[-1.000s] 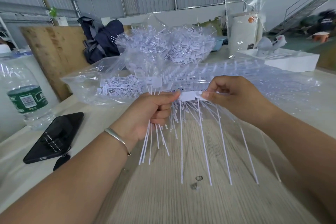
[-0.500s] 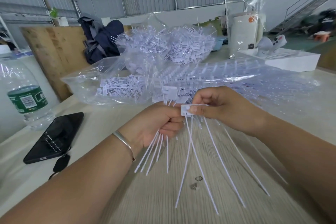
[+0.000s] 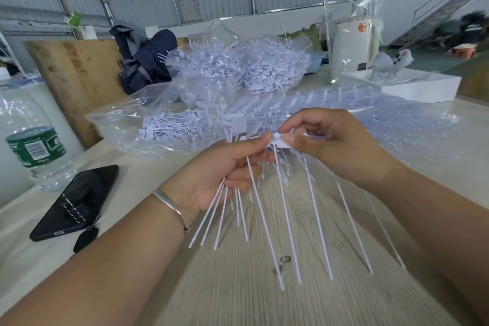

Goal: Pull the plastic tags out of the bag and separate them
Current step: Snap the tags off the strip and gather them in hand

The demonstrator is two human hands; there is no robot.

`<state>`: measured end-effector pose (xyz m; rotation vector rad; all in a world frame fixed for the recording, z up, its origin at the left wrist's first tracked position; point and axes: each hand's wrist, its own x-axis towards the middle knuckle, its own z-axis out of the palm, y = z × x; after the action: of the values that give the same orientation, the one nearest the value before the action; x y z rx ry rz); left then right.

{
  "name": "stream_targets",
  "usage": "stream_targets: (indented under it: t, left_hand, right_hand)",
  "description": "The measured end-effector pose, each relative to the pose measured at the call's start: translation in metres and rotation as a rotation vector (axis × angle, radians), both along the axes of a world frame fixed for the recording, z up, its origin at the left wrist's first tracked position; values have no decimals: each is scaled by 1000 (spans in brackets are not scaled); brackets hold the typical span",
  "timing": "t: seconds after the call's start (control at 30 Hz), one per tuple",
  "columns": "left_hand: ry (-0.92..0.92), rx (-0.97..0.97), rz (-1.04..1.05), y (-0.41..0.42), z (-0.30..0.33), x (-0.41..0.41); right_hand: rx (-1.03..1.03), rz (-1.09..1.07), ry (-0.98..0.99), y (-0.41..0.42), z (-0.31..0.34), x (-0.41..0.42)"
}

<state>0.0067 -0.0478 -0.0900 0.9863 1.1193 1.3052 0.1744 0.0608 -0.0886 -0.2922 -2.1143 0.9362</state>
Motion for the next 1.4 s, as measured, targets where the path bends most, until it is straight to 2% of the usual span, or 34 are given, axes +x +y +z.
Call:
stream_targets:
  t: [0.2, 0.3, 0.4, 0.53, 0.73, 0.93, 1.1, 1.27, 1.4]
  left_hand:
    - [101, 2, 44, -2, 1, -4]
    - [171, -20, 40, -5, 5, -7]
    - [194, 12, 74, -6, 8, -9]
    - [292, 64, 138, -7, 4, -5]
    - [271, 38, 221, -4, 3, -2]
    - [106, 3, 184, -4, 4, 3]
    - [163, -13, 173, -4, 5, 4]
    - [254, -13, 208, -1, 1, 1]
    - [203, 1, 260, 1, 0, -2]
  right_hand:
    - [-134, 80, 13, -2, 3, 2]
    - [-175, 142, -79, -2, 5, 6]
    - [-179, 113, -155, 0, 7, 8]
    - [-210, 35, -86, 0, 5, 9]
    - [51, -144, -82, -4, 0, 3]
    - [150, -174, -45, -4, -3, 2]
    - [367, -219, -112, -3, -1, 1]
    - [421, -209, -124, -5, -3, 0]
    - [401, -249, -137, 0, -3, 1]
